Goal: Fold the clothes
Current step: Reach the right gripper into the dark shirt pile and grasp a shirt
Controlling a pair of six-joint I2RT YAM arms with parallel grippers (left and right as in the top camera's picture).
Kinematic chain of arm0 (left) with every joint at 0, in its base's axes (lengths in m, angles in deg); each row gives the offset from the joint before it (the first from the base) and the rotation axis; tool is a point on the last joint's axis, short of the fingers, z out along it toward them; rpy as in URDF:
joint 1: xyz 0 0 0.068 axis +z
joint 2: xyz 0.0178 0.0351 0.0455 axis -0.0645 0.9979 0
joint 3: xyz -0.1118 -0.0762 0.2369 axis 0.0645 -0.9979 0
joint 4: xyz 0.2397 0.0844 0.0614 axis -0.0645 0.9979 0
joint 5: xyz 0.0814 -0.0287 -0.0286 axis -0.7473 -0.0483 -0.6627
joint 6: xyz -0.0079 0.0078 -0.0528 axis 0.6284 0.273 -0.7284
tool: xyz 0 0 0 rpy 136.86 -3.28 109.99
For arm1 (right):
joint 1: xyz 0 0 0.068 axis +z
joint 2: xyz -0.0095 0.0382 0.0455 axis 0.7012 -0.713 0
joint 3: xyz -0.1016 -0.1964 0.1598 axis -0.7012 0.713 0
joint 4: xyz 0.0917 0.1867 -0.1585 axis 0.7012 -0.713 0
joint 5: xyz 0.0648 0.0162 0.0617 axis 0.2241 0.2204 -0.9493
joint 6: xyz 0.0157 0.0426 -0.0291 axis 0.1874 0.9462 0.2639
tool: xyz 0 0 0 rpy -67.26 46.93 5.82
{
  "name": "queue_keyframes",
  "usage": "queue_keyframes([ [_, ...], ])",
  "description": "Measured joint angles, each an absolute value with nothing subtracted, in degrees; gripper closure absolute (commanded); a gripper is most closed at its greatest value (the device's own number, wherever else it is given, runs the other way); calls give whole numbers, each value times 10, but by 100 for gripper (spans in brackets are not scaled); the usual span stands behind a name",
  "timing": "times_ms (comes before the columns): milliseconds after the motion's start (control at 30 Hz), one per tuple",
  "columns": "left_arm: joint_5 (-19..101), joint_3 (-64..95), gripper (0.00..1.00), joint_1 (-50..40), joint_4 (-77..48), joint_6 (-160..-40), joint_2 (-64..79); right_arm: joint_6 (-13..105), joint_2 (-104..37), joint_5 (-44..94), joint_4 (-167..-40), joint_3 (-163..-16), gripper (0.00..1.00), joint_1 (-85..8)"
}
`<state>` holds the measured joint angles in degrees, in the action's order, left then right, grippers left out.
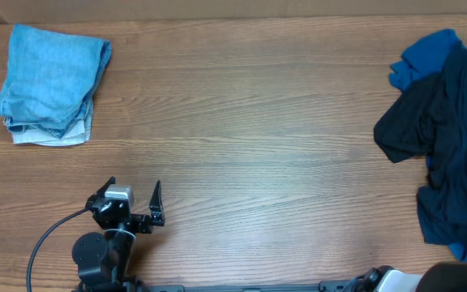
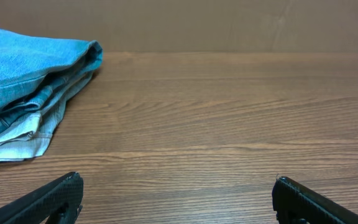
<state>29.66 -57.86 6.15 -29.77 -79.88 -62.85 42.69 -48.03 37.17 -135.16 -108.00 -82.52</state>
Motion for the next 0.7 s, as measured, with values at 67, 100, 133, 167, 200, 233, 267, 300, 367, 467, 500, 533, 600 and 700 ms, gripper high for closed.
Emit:
queue_keyframes([
  [67, 297, -579, 0, 61, -298, -799, -629, 426, -519, 352, -1355, -1080, 0, -854],
  [100, 297, -579, 0, 61, -298, -799, -629, 427, -531, 344, -1360, -1080, 13, -868],
  [133, 297, -579, 0, 61, -298, -799, -629, 434, -535, 339, -1364, -1080, 23, -885],
  [167, 297, -579, 0, 61, -298, -799, -629, 447, -535, 334, -1370, -1080, 28, -909],
  [200, 297, -579, 0, 61, -298, -799, -629, 458, -535, 332, -1378, -1080, 28, -927],
  [233, 297, -579, 0, 61, -298, -799, -629, 468, -535, 332, -1386, -1080, 29, -944],
  [267, 296, -579, 0, 61, -298, -799, -629, 483, -535, 331, -1400, -1080, 29, -964],
  [300, 296, -579, 0, 61, -298, -799, -629, 495, -535, 331, -1407, -1080, 29, -985],
  [367, 297, -579, 0, 61, -298, -799, -629, 512, -535, 331, -1415, -1078, 28, -1008],
  [467, 297, -579, 0, 61, -298, -799, -629, 526, -535, 331, -1414, -1034, 28, -1015],
  [500, 297, -579, 0, 61, -298, -799, -629, 527, -534, 331, -1404, -1022, 28, -1015],
  [533, 296, -579, 0, 61, -298, -799, -629, 528, -533, 331, -1391, -997, 28, -1015],
  [600, 297, -579, 0, 61, -298, -799, -629, 530, -533, 331, -1372, -953, 28, -1015],
  [700, 297, -579, 0, 61, -298, -799, -629, 531, -533, 331, -1340, -908, 30, -1015],
])
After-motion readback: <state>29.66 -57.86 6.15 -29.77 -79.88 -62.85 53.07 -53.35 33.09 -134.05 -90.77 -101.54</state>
